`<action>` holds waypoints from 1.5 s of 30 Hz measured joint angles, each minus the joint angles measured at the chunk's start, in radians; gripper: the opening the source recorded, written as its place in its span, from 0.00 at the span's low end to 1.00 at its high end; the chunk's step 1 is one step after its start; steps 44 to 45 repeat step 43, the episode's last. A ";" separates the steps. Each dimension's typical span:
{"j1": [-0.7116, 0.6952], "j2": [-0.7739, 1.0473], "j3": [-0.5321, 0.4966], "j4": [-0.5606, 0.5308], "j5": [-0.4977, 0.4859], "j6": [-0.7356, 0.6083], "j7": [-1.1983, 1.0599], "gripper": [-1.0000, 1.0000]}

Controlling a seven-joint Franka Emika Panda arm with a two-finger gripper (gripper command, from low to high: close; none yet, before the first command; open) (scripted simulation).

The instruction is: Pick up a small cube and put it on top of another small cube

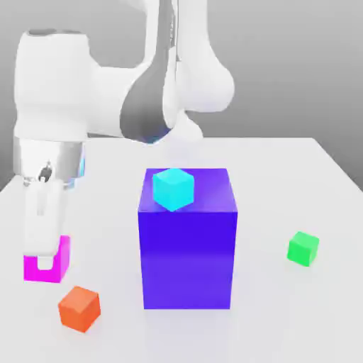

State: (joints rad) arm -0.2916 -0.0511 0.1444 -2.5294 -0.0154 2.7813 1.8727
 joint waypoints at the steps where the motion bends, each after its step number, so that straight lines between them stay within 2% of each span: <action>1: 0.045 -0.015 0.027 -0.011 -0.003 -0.007 0.039 0.00; 15: 0.429 -0.125 0.477 -0.193 0.001 -0.051 0.514 0.00; 22: 0.600 -0.164 0.479 -0.315 0.259 -0.105 0.489 0.00; 23: 0.605 -0.159 0.481 -0.324 0.268 -0.103 0.492 0.00; 29: 0.556 -0.079 0.513 -0.332 0.176 -0.034 0.563 0.00; 37: 0.484 0.040 0.527 -0.329 -0.033 0.058 0.708 0.00; 43: 0.502 0.119 0.473 -0.323 -0.190 0.117 0.821 0.00; 45: 0.502 0.119 0.473 -0.323 -0.190 0.117 0.821 0.00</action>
